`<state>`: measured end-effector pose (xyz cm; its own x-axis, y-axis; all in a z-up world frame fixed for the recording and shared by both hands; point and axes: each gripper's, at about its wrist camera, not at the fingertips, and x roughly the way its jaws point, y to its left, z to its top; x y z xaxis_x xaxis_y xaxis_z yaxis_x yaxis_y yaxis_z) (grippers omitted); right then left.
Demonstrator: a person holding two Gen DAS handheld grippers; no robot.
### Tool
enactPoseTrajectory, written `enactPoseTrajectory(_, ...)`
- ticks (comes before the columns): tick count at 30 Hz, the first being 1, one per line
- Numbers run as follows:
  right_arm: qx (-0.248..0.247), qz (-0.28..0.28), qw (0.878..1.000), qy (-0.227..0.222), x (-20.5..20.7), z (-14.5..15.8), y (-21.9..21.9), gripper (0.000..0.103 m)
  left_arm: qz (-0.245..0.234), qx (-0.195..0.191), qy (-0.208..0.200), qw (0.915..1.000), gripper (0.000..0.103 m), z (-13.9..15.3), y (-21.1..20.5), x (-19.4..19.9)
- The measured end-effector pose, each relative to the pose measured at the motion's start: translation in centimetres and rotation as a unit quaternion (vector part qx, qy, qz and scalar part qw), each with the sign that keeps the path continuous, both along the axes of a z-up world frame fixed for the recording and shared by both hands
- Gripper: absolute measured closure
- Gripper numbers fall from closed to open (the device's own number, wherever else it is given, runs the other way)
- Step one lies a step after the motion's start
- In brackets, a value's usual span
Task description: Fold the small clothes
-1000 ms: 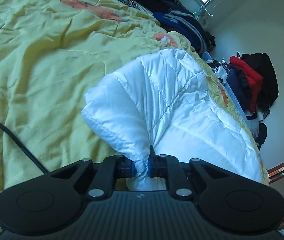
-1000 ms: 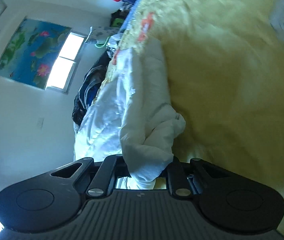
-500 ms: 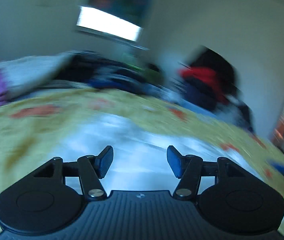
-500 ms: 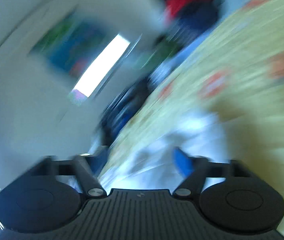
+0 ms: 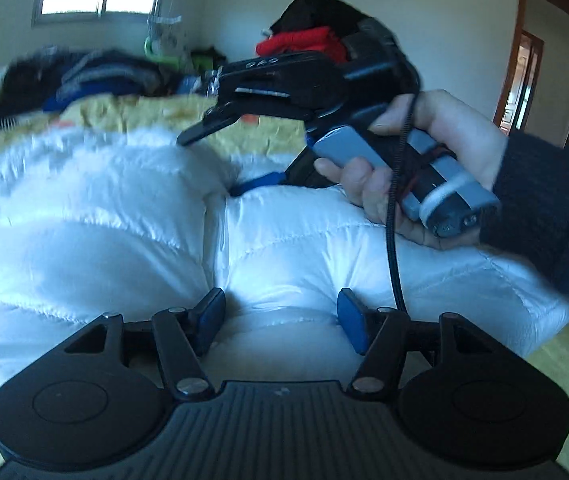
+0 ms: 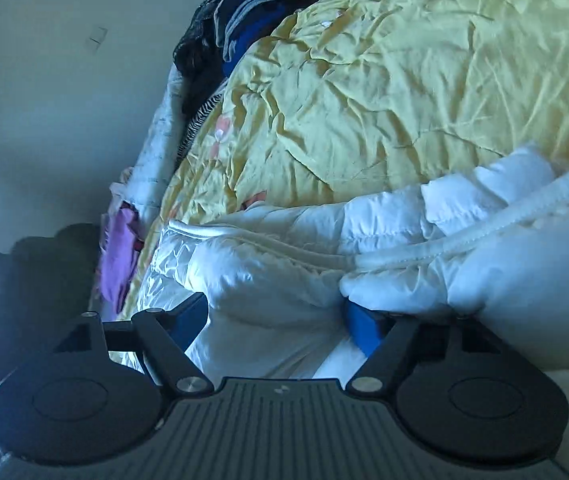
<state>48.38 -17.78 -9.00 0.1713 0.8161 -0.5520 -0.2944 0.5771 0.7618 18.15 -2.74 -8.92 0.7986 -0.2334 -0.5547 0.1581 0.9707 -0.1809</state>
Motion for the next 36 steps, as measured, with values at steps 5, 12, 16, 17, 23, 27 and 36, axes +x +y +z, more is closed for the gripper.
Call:
enactPoseTrajectory(5,0.007,-0.014,1.0,-0.003,-0.3,-1.4,-0.6,0.043,-0.002,-0.011,0.001,0.9999,0.041,-0.6,0.5,0.1)
enactPoseTrajectory(12,0.02,-0.053,0.998,-0.013,-1.2,0.5,-2.2,0.04,-0.008,-0.005,0.001,1.0,0.04,-0.3,0.4,0.8)
enactPoseTrajectory(16,0.048,-0.036,0.997,-0.049,-4.4,3.4,-3.6,0.032,-0.007,-0.002,0.001,1.0,0.04,-0.4,0.2,0.9)
enactPoseTrajectory(17,0.037,-0.021,0.998,-0.053,-5.0,3.8,-3.4,0.028,-0.006,-0.001,0.001,1.0,0.04,-0.3,0.2,0.9)
enactPoseTrajectory(23,-0.061,0.01,0.994,-0.095,-6.1,2.6,-1.9,0.031,-0.005,0.001,-0.001,1.0,0.04,-0.3,0.1,1.2)
enactPoseTrajectory(27,-0.07,0.011,0.992,-0.109,-5.7,0.5,-1.2,0.036,-0.002,-0.002,-0.002,1.0,0.04,-0.4,0.1,1.1)
enactPoseTrajectory(36,-0.027,-0.01,0.991,-0.128,-5.9,-1.1,-2.9,0.051,0.009,-0.014,-0.022,0.9996,0.039,1.2,1.3,-0.8)
